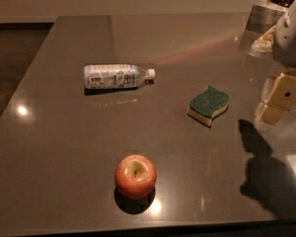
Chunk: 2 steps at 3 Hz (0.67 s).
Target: Move apple near blue plastic bottle
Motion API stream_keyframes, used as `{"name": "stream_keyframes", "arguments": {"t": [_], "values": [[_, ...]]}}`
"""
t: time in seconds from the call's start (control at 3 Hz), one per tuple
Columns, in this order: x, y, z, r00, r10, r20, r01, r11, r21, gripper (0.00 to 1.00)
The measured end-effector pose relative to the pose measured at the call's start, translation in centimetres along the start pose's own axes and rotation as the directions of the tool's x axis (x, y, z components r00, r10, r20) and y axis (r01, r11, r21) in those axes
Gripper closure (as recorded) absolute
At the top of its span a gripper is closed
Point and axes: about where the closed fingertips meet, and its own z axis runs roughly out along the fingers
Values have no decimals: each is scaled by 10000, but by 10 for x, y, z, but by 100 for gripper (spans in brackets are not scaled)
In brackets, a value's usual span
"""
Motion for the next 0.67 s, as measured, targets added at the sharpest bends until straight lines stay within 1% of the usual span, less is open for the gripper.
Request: {"name": "stream_keyframes", "arguments": {"t": [0.33, 0.67], "values": [[0, 0, 0, 10000, 0, 1, 0, 10000, 2, 0], [-10, 7, 3, 9990, -130, 432, 140, 9996, -233, 0]]}}
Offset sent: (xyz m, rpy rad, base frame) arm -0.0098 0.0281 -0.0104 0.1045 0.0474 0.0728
